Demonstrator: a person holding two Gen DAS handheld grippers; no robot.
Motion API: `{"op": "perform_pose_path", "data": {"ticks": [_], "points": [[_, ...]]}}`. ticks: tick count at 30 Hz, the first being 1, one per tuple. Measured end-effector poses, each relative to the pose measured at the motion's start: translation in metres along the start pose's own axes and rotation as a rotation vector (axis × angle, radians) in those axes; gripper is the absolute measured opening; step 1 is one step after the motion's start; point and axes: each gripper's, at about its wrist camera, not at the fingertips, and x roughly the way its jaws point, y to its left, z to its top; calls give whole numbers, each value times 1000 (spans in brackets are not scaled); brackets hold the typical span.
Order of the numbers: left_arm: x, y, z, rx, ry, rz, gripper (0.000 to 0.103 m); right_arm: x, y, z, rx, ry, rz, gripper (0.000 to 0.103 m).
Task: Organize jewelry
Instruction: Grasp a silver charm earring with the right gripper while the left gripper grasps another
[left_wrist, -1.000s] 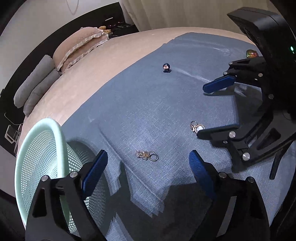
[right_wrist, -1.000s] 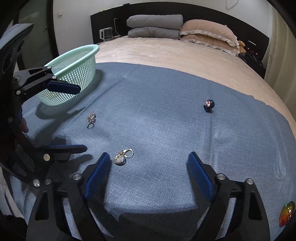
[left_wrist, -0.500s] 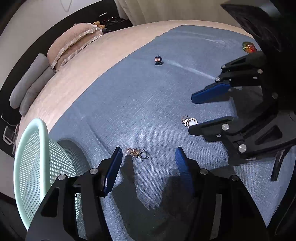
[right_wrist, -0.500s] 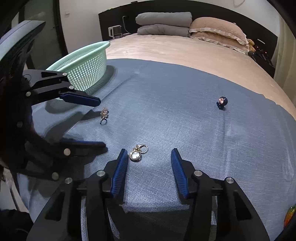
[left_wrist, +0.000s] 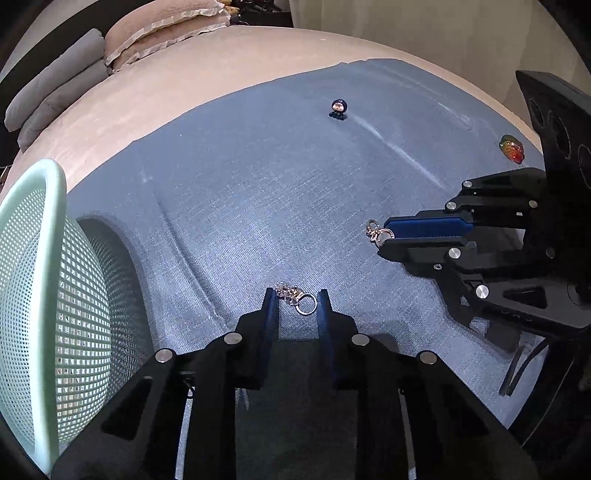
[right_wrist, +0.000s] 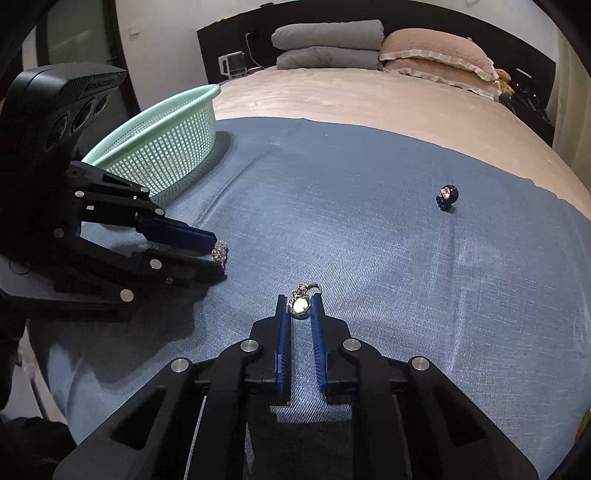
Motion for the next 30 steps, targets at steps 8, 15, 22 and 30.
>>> {"op": "perform_pose_path", "data": {"ticks": [8, 15, 22, 30], "points": [[-11, 1, -9, -109, -12, -18, 0, -10, -5, -6, 13, -12, 1, 7], [-29, 11, -14, -141, -28, -20, 0, -20, -4, -6, 12, -40, -12, 4], [-39, 14, -13, -119, -35, -27, 0, -32, -5, -5, 27, -82, -5, 4], [-16, 2, 2, -45, -14, 21, 7, -36, -13, -7, 44, -91, 1, 4]]}}
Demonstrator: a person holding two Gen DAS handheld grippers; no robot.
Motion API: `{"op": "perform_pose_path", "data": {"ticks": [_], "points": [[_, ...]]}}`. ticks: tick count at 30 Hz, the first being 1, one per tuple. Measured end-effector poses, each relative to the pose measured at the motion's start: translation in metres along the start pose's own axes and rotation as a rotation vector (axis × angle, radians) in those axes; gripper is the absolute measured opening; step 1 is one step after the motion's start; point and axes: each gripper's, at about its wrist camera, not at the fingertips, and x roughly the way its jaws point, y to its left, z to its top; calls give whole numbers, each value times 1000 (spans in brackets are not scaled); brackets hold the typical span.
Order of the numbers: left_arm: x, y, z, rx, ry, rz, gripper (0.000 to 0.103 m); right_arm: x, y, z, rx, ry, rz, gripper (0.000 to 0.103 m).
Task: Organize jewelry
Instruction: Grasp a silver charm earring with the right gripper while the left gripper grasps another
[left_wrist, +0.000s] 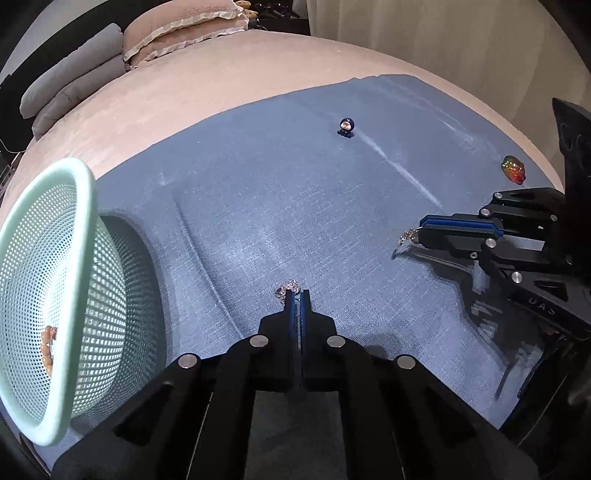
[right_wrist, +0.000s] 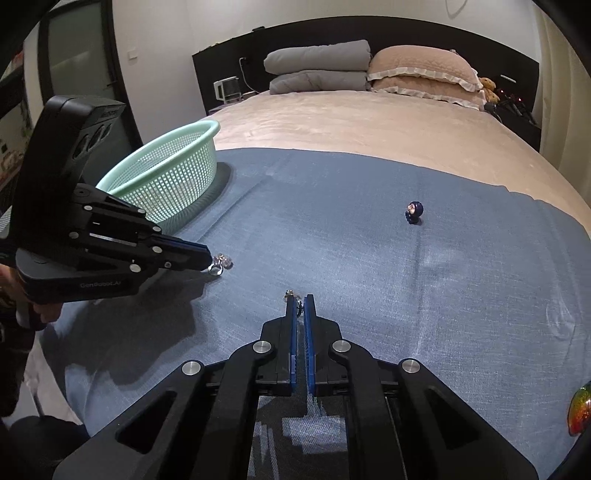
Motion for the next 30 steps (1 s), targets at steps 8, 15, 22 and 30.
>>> {"op": "perform_pose_path", "data": {"ticks": [8, 15, 22, 30], "points": [[15, 7, 4, -31, 0, -15, 12, -1, -4, 0, 3, -10, 6, 4], [2, 13, -1, -76, -3, -36, 1, -6, -3, 2, 9, -22, 9, 4], [-17, 12, -3, -32, -40, -69, 2, -14, 8, 4, 17, -47, 22, 4], [9, 9, 12, -50, -34, -4, 44, -16, 4, 2, 34, -45, 29, 4]]}}
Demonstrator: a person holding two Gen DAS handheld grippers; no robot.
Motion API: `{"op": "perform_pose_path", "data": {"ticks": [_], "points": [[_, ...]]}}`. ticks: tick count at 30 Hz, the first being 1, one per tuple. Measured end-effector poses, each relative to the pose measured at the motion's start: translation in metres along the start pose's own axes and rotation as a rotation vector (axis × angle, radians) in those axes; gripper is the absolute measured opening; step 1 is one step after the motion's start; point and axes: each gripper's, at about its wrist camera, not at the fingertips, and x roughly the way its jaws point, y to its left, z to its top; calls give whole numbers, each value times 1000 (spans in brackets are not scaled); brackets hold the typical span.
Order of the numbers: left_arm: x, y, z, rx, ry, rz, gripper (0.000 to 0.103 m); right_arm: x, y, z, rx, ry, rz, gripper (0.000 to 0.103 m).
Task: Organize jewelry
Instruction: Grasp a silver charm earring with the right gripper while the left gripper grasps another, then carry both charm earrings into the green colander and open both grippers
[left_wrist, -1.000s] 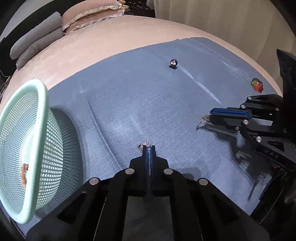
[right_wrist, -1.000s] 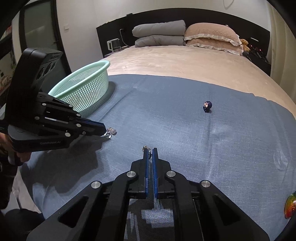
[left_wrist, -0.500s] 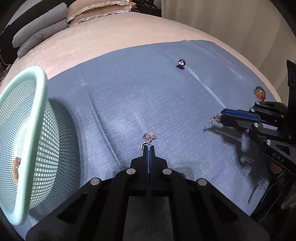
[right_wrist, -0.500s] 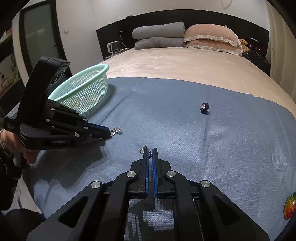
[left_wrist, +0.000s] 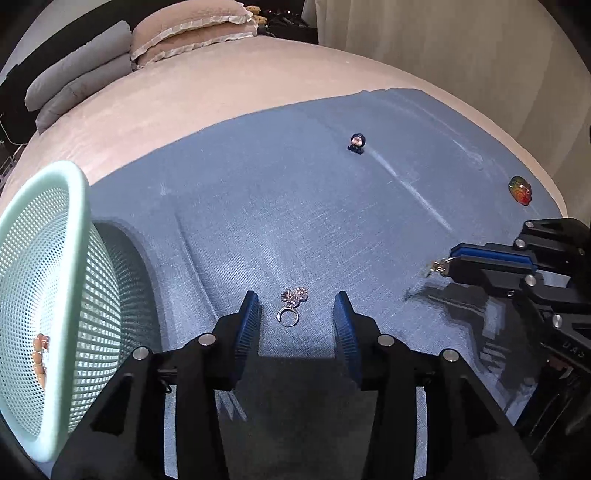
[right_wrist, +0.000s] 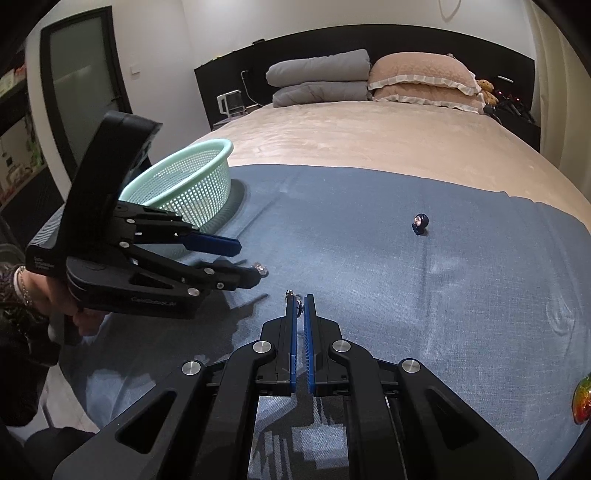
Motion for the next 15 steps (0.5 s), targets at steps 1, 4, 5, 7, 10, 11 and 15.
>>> {"op": "perform_pose_path", "data": {"ticks": [1, 4, 5, 7, 10, 11, 15], "points": [[5, 1, 0, -2, 4, 4, 44, 0, -1, 0, 4, 0, -1, 4], [11, -1, 0, 8, -2, 22, 14, 1, -4, 0, 12, 0, -5, 4], [11, -1, 1, 6, 5, 10, 14, 1, -2, 0, 13, 0, -7, 4], [5, -1, 1, 2, 8, -8, 14, 1, -2, 1, 13, 0, -11, 4], [-10, 1, -2, 5, -13, 0, 14, 0, 1, 6, 6, 4, -14, 4], [-17, 3, -3, -1, -18, -4, 14, -1, 3, 8, 4, 3, -13, 4], [-52, 16, -7, -9, -51, 12, 14, -10, 24, 27, -36, -31, 5, 4]]}}
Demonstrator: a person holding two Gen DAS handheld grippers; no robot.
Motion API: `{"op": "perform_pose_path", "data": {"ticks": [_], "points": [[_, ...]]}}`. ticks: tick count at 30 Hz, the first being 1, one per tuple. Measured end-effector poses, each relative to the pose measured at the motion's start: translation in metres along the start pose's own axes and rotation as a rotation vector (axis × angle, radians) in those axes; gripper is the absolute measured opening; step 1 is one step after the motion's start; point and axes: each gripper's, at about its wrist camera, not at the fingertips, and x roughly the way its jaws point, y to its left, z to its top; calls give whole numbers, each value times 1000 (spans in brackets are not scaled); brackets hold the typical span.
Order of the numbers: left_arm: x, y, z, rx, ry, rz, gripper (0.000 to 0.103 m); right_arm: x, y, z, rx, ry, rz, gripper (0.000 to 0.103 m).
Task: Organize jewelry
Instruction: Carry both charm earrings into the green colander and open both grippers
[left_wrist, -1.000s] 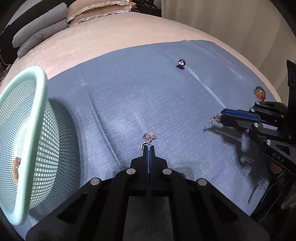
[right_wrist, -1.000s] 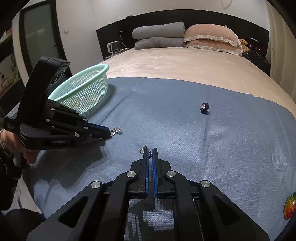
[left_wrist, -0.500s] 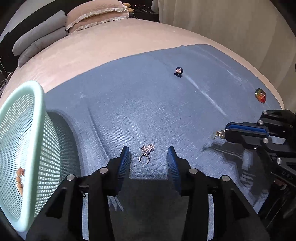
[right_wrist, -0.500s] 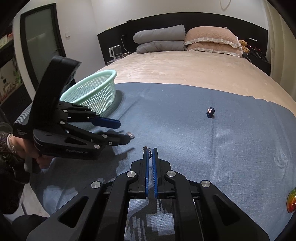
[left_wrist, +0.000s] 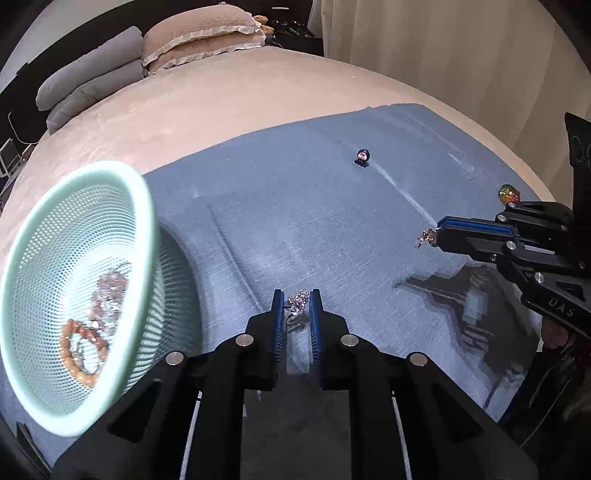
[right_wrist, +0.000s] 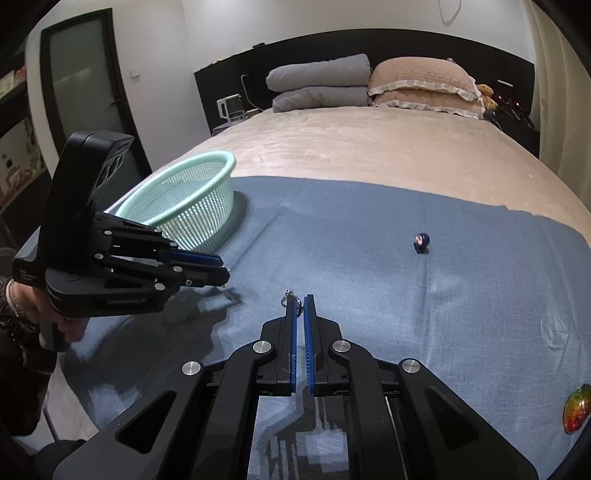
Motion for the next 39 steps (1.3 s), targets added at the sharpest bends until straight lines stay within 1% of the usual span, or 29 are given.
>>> {"op": "perform_pose_path", "data": {"ticks": [3, 7, 11, 15, 16, 18, 20, 25, 30, 34, 39], "points": [[-24, 17, -1, -13, -11, 46, 14, -6, 21, 24, -57, -33, 16, 4], [-56, 45, -3, -57, -34, 103, 14, -10, 49, 64, -113, -78, 53, 4], [-81, 80, -10, -109, -58, 151, 14, -3, 82, 102, -184, -91, 80, 4], [-94, 115, -20, -156, -62, 195, 14, 16, 115, 129, -260, -84, 97, 4], [-95, 123, -22, -169, -60, 203, 14, 22, 121, 133, -268, -89, 98, 4], [-92, 136, -26, -197, -54, 202, 14, 34, 130, 140, -248, -86, 136, 4], [-90, 150, -31, -214, -49, 200, 14, 51, 139, 143, -248, -77, 149, 4], [-76, 170, -42, -231, -30, 183, 14, 93, 157, 136, -260, -2, 162, 4], [-58, 177, -50, -233, -12, 161, 14, 127, 157, 122, -246, 65, 152, 4], [-50, 177, -49, -217, -12, 148, 14, 144, 155, 120, -249, 100, 134, 4], [-49, 180, -49, -224, -17, 140, 14, 148, 153, 118, -243, 107, 125, 5]]}}
